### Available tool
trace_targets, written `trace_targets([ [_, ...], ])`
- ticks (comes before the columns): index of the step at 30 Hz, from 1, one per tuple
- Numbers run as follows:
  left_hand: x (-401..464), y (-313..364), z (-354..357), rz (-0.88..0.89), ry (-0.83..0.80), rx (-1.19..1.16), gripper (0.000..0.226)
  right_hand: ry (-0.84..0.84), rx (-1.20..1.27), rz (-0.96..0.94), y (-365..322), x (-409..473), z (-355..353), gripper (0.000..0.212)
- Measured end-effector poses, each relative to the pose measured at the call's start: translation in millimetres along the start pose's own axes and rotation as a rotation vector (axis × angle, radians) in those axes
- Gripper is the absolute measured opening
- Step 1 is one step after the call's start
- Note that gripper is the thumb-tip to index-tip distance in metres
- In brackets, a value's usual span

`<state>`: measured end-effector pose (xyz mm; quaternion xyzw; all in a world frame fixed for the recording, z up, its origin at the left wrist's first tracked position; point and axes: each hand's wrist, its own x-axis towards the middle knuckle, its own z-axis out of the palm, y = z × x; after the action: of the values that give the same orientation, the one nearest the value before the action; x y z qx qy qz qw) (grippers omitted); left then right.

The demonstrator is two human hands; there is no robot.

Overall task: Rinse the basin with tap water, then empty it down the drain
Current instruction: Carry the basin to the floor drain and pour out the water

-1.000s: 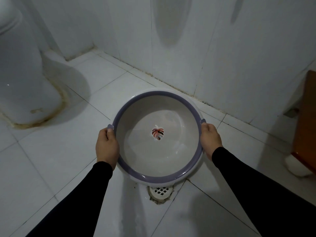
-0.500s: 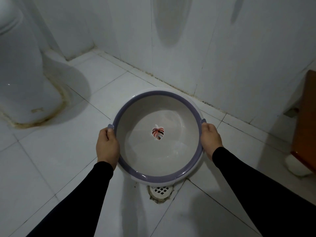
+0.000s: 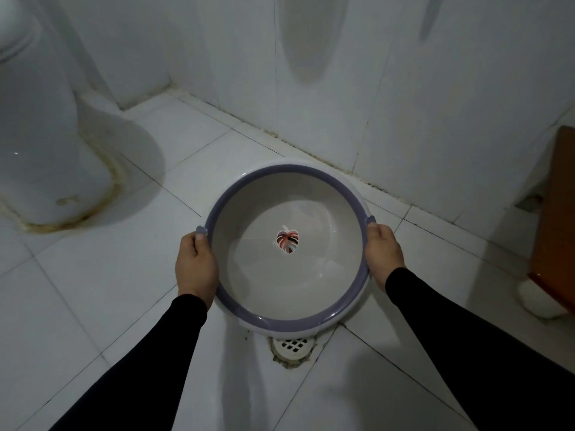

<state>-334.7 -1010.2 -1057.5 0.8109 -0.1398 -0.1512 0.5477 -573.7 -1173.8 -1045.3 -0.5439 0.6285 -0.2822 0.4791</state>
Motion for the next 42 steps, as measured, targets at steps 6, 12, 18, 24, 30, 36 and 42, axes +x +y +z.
trace_targets([
  [6, -1.2, 0.6, -0.8, -0.011, -0.009, -0.028, 0.036, -0.007, 0.006, 0.005, 0.3, -1.6, -1.3, 0.048],
  [12, -2.4, 0.5, -1.5, -0.016, -0.009, -0.044, 0.034, -0.008, 0.016, 0.004, 1.7, -3.2, -1.7, 0.048],
  [18, -3.3, -0.5, -2.6, 0.001, -0.007, -0.041, 0.03, -0.01, 0.005, 0.016, 2.5, -3.6, -2.0, 0.047],
  [24, -4.5, -1.3, -2.3, -0.006, -0.004, -0.038, 0.029, -0.013, 0.012, 0.015, 3.1, -4.9, -2.3, 0.045],
  [30, -5.2, -2.1, -2.9, -0.002, -0.001, -0.043, 0.031, -0.004, 0.009, 0.018, 2.7, -5.6, -1.7, 0.047],
  [36, -4.9, -4.2, -3.4, -0.003, -0.008, -0.061, 0.028, -0.004, 0.016, 0.018, 2.4, -6.7, -1.8, 0.049],
  [42, -4.3, -5.5, -2.8, -0.001, 0.002, -0.067, 0.027, -0.001, 0.018, 0.016, 3.1, -8.3, -1.9, 0.046],
])
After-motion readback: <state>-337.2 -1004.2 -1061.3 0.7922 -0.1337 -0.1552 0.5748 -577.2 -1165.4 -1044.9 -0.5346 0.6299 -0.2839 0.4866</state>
